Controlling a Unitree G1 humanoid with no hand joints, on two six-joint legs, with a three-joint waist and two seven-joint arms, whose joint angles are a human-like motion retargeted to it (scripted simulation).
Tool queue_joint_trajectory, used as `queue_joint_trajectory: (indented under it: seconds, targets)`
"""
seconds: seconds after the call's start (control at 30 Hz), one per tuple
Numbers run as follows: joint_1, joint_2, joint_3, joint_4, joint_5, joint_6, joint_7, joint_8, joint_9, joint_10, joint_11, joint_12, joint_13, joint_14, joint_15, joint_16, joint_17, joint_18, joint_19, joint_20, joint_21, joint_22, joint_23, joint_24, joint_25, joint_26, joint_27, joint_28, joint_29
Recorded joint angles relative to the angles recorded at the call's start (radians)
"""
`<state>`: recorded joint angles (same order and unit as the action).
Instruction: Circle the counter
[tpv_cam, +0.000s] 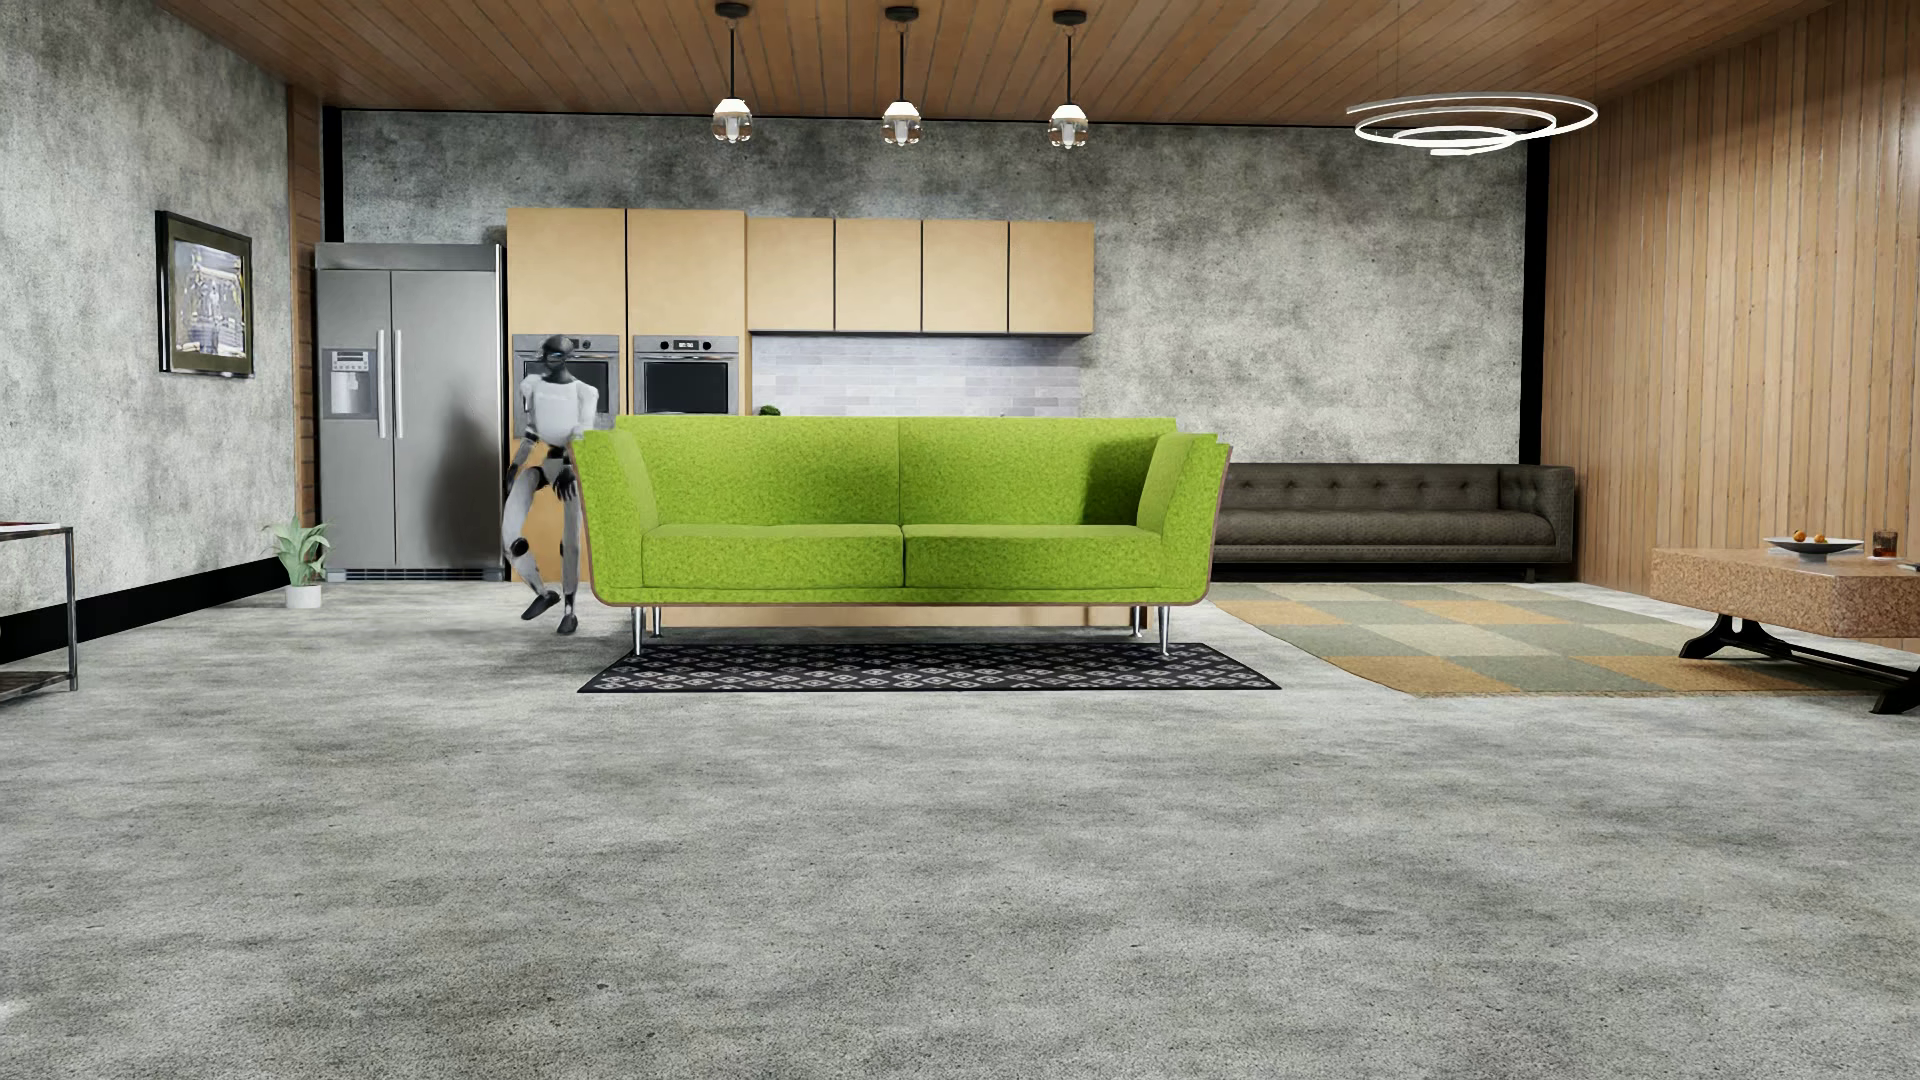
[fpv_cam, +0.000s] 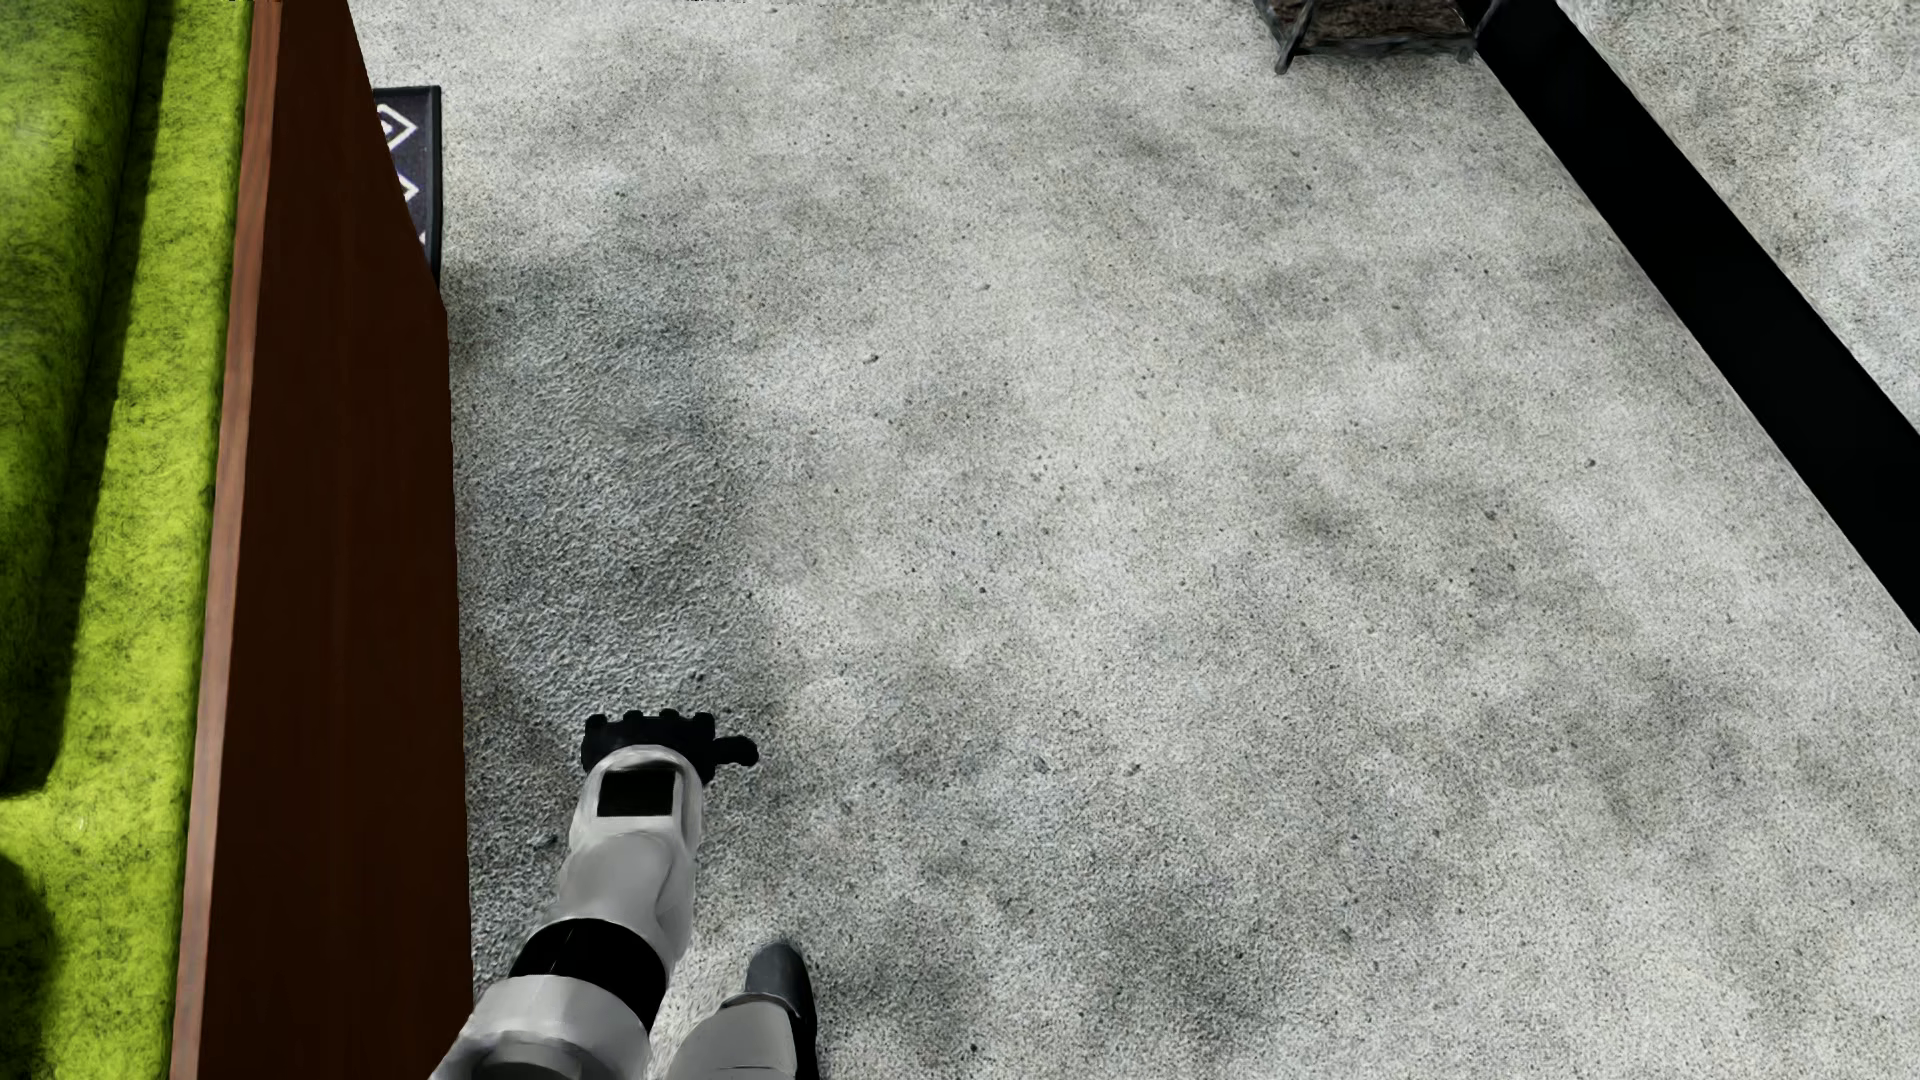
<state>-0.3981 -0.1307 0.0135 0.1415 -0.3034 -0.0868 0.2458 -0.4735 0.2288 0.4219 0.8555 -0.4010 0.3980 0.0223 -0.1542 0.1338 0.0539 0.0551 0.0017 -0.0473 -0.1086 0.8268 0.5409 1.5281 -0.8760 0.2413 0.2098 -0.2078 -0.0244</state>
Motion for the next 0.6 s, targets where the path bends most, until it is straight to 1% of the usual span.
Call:
queue_joint_trajectory:
  seconds: [0.03, 0.07, 0.1, 0.13, 0.2, 0.27, 0.3, 0.33, 0.37, 0.4, 0.43, 0.47, 0.5, 0.53, 0.57, 0.6]
  targets:
    - [0.024, 0.014, -0.003, -0.032, 0.022, -0.005, -0.038, -0.093, -0.010, -0.034, -0.141, -0.060, -0.012, -0.001, -0.010, -0.001, -0.008, 0.000, 0.017, -0.012, 0.021, -0.053, -0.025, 0.004, -0.008, -0.092, 0.007, 0.041, 0.010]
    - [0.046, 0.029, -0.004, -0.057, 0.066, -0.010, -0.069, -0.133, -0.020, -0.051, -0.308, -0.092, -0.029, -0.010, -0.015, -0.014, -0.032, -0.002, 0.032, 0.016, 0.052, -0.126, -0.037, -0.037, -0.023, -0.127, 0.014, 0.096, 0.034]
    - [0.063, 0.036, -0.003, -0.075, 0.120, -0.013, -0.096, -0.117, -0.027, -0.056, -0.452, -0.102, -0.054, -0.022, -0.016, -0.035, -0.062, -0.003, 0.029, 0.053, 0.078, -0.210, -0.041, -0.119, -0.028, -0.138, 0.024, 0.139, 0.074]
    - [0.073, 0.027, 0.002, -0.090, 0.165, -0.014, -0.115, -0.068, -0.032, -0.046, -0.532, -0.096, -0.084, -0.037, -0.017, -0.053, -0.092, -0.004, 0.040, 0.083, 0.095, -0.308, -0.048, -0.228, -0.024, -0.146, 0.036, 0.189, 0.102]
    - [0.082, -0.034, 0.018, -0.105, 0.217, -0.014, -0.133, 0.055, -0.036, -0.011, -0.532, -0.035, -0.132, -0.063, -0.005, -0.044, -0.142, -0.006, 0.028, 0.096, 0.109, -0.490, -0.086, -0.398, -0.017, -0.166, 0.043, 0.287, 0.111]
    - [0.093, -0.118, 0.029, -0.115, 0.241, -0.014, -0.139, 0.146, -0.033, 0.013, -0.451, 0.085, -0.194, -0.070, 0.023, -0.011, -0.171, -0.010, 0.003, 0.124, 0.103, -0.640, -0.107, -0.543, -0.004, -0.171, 0.046, 0.323, 0.089]
    - [0.104, -0.155, 0.030, -0.124, 0.250, -0.014, -0.143, 0.183, -0.031, 0.018, -0.427, 0.145, -0.197, -0.074, 0.031, -0.004, -0.172, -0.011, 0.002, 0.137, 0.101, -0.661, -0.149, -0.589, 0.001, -0.161, 0.042, 0.346, 0.085]
    - [0.120, -0.185, 0.030, -0.133, 0.258, -0.014, -0.150, 0.209, -0.030, 0.014, -0.431, 0.199, -0.198, -0.078, 0.043, 0.001, -0.168, -0.013, 0.007, 0.154, 0.094, -0.645, -0.193, -0.635, 0.012, -0.137, 0.038, 0.347, 0.082]
    - [0.137, -0.205, 0.027, -0.145, 0.267, -0.012, -0.160, 0.239, -0.031, 0.008, -0.464, 0.245, -0.194, -0.084, 0.047, 0.011, -0.165, -0.014, 0.011, 0.168, 0.096, -0.593, -0.233, -0.650, 0.016, -0.093, 0.033, 0.338, 0.081]
    - [0.156, -0.214, 0.025, -0.159, 0.270, -0.009, -0.168, 0.257, -0.032, 0.001, -0.517, 0.282, -0.185, -0.090, 0.059, 0.015, -0.161, -0.014, 0.022, 0.180, 0.101, -0.509, -0.265, -0.655, 0.020, -0.029, 0.026, 0.318, 0.083]
    - [0.180, -0.212, 0.026, -0.173, 0.264, -0.005, -0.173, 0.243, -0.034, -0.006, -0.571, 0.311, -0.176, -0.093, 0.069, 0.018, -0.153, -0.013, 0.029, 0.184, 0.108, -0.389, -0.286, -0.639, 0.029, 0.054, 0.017, 0.291, 0.087]
    - [0.206, -0.205, 0.027, -0.188, 0.256, -0.002, -0.174, 0.224, -0.038, -0.005, -0.597, 0.347, -0.175, -0.095, 0.081, 0.025, -0.153, -0.013, 0.043, 0.186, 0.112, -0.255, -0.284, -0.616, 0.032, 0.132, 0.007, 0.241, 0.092]
    - [0.223, -0.190, 0.027, -0.205, 0.248, 0.001, -0.177, 0.226, -0.042, 0.018, -0.598, 0.374, -0.168, -0.115, 0.124, 0.036, -0.152, -0.010, 0.022, 0.153, 0.122, -0.091, -0.267, -0.550, 0.023, 0.215, 0.011, 0.164, 0.104]
    - [0.230, -0.172, 0.029, -0.220, 0.237, 0.004, -0.183, 0.227, -0.046, 0.068, -0.573, 0.411, -0.169, -0.125, 0.140, 0.054, -0.147, -0.015, -0.071, 0.085, 0.136, 0.046, -0.236, -0.435, 0.008, 0.248, 0.021, 0.044, 0.115]
    - [0.214, -0.165, 0.031, -0.224, 0.223, 0.011, -0.190, 0.220, -0.047, 0.167, -0.513, 0.459, -0.173, -0.125, 0.097, 0.092, -0.132, -0.020, -0.081, -0.059, 0.144, 0.139, -0.194, -0.253, 0.003, 0.208, 0.025, -0.110, 0.121]
    - [0.175, -0.156, 0.031, -0.216, 0.212, 0.025, -0.192, 0.204, -0.046, 0.308, -0.447, 0.514, -0.185, -0.108, 0.047, 0.118, -0.114, -0.051, -0.078, -0.149, 0.142, 0.155, -0.135, -0.111, 0.000, 0.133, 0.036, -0.168, 0.122]
